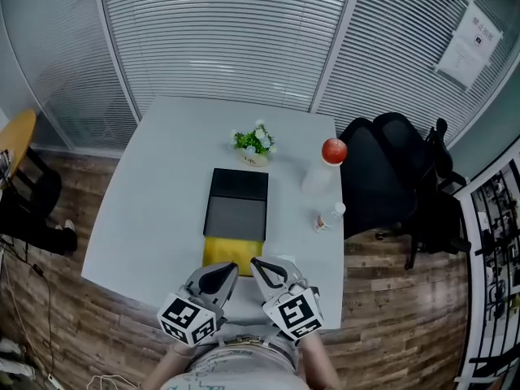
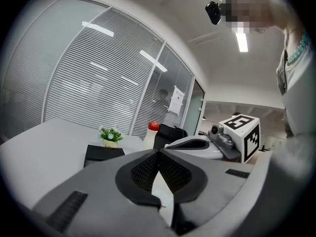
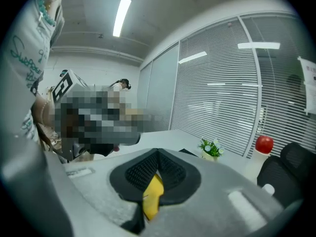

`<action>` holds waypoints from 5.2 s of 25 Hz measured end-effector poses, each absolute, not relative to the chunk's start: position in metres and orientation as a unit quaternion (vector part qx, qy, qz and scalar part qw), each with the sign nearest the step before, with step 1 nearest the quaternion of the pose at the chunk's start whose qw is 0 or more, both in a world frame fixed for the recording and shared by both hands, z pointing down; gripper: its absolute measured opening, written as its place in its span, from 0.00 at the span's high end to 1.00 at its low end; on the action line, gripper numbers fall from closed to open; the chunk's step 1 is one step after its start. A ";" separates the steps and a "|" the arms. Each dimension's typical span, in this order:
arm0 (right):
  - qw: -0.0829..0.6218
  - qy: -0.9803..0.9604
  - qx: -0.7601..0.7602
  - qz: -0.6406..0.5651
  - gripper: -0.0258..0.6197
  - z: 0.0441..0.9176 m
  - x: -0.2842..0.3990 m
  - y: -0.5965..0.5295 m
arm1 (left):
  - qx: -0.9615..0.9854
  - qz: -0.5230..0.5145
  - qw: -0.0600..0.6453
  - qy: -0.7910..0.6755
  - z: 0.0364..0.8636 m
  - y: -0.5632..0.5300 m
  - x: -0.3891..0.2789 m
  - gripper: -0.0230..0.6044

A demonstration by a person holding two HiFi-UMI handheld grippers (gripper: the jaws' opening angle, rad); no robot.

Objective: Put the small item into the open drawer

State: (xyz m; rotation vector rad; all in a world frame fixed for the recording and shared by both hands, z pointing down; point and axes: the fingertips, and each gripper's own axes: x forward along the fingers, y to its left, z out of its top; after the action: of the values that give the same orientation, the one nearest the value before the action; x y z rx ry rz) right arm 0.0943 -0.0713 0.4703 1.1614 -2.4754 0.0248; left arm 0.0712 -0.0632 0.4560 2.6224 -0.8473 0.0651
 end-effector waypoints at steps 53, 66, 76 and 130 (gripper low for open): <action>0.386 -0.774 0.480 0.147 0.95 0.633 0.214 -0.078 | 0.916 0.041 0.225 -0.331 0.481 -0.074 0.042 0.97; 0.435 -0.760 0.450 0.176 0.94 0.681 0.229 -0.071 | 0.910 0.045 0.232 -0.342 0.487 -0.073 0.041 0.97; 0.482 -0.744 0.414 0.207 0.85 0.723 0.230 -0.062 | 0.906 0.053 0.234 -0.348 0.491 -0.070 0.036 0.97; 0.460 -0.736 0.461 0.185 0.95 0.648 0.244 -0.065 | 0.922 0.055 0.232 -0.306 0.490 -0.059 0.049 0.97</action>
State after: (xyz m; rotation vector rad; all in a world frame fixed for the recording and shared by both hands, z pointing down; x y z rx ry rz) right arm 0.2437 -0.0651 0.6485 1.1336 -1.8123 0.4543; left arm 0.0485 -0.0593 0.4897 2.5328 -0.8403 0.1499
